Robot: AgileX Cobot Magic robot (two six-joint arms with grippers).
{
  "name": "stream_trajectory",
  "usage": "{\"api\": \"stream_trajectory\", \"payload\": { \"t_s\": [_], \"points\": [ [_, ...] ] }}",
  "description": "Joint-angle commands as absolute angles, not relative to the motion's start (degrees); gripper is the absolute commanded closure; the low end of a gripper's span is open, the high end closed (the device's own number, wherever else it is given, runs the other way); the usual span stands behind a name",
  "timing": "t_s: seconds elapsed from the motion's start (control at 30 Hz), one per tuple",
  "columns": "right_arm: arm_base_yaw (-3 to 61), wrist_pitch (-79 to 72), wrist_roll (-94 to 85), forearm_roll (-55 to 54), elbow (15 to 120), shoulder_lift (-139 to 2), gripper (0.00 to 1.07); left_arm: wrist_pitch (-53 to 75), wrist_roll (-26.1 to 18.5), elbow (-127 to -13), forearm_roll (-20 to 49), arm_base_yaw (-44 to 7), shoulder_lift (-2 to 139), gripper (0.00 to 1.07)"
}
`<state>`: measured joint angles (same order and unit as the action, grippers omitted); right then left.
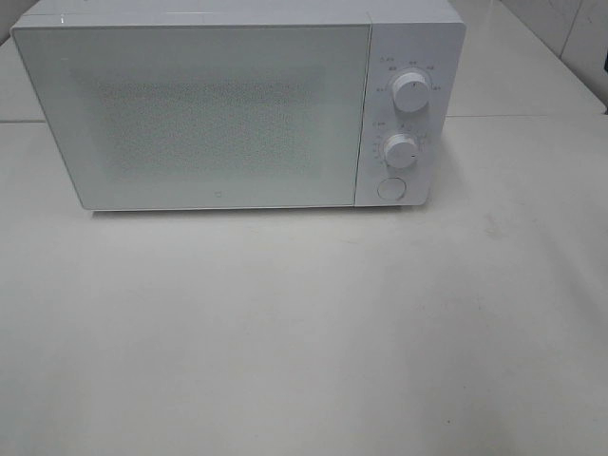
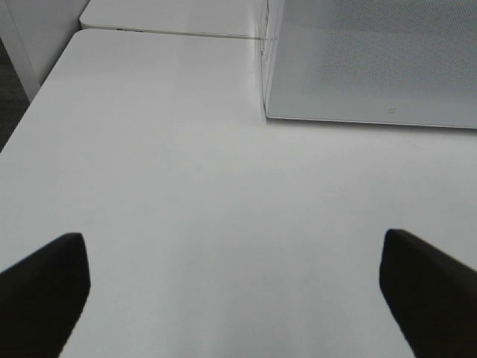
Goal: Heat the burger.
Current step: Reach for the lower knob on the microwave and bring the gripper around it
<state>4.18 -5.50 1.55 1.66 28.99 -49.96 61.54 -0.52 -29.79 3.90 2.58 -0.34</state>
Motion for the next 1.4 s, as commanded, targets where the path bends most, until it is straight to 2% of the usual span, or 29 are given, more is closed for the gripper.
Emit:
{"api": "stream_trajectory", "payload": {
  "t_s": [0.03, 0.23, 0.5, 0.63, 0.93, 1.03, 1.07, 1.2, 1.23, 1.3, 1.37, 1.4],
  "points": [
    [4.3, -11.6, 2.1, 2.1, 28.8, -52.4, 0.31, 61.4, 0.0, -29.7, 4.3, 2.8, -1.6, 0.09],
    [4.3, -19.8, 3.4, 2.1, 28.0, -59.4, 0.31, 61.4, 0.0, -29.7, 4.3, 2.8, -1.6, 0.09],
    [4.3, -39.8, 3.3, 1.6, 21.5, -67.3, 0.31, 61.4, 0.0, -29.7, 4.3, 2.8, -1.6, 0.09],
    [4.3, -50.0, 2.5, -3.1, 17.1, -71.5, 0.31, 61.4, 0.0, -29.7, 4.3, 2.8, -1.6, 0.09],
    [4.4, -60.0, 0.0, -8.0, 12.1, -77.9, 0.31, 61.4, 0.0, -29.7, 4.3, 2.8, -1.6, 0.09],
    [7.1, -62.3, -1.1, -12.4, 11.1, -80.0, 0.31, 61.4, 0.0, -29.7, 4.3, 2.8, -1.6, 0.09],
    [10.7, -64.3, -3.2, -16.0, 10.6, -81.6, 0.31, 61.4, 0.0, -29.7, 4.3, 2.8, -1.6, 0.09],
    [15.6, -67.4, -7.1, -20.7, 10.5, -84.3, 0.31, 61.4, 0.0, -29.7, 4.3, 2.8, -1.6, 0.09],
    [19.6, -69.9, -8.8, -25.3, 10.5, -86.5, 0.31, 61.4, 0.0, -29.7, 4.3, 2.8, -1.6, 0.09],
    [21.2, -71.4, -9.5, -27.3, 10.5, -87.7, 0.31, 61.4, 0.0, -29.7, 4.3, 2.8, -1.6, 0.09],
    [27.6, -75.3, -10.6, -34.3, 10.5, -90.7, 0.31, 61.4, 0.0, -29.7, 4.3, 2.8, -1.6, 0.09],
    [27.6, -75.3, -10.6, -34.3, 10.5, -90.7, 0.31, 61.4, 0.0, -29.7, 4.3, 2.8, -1.6, 0.09]
  ]
}}
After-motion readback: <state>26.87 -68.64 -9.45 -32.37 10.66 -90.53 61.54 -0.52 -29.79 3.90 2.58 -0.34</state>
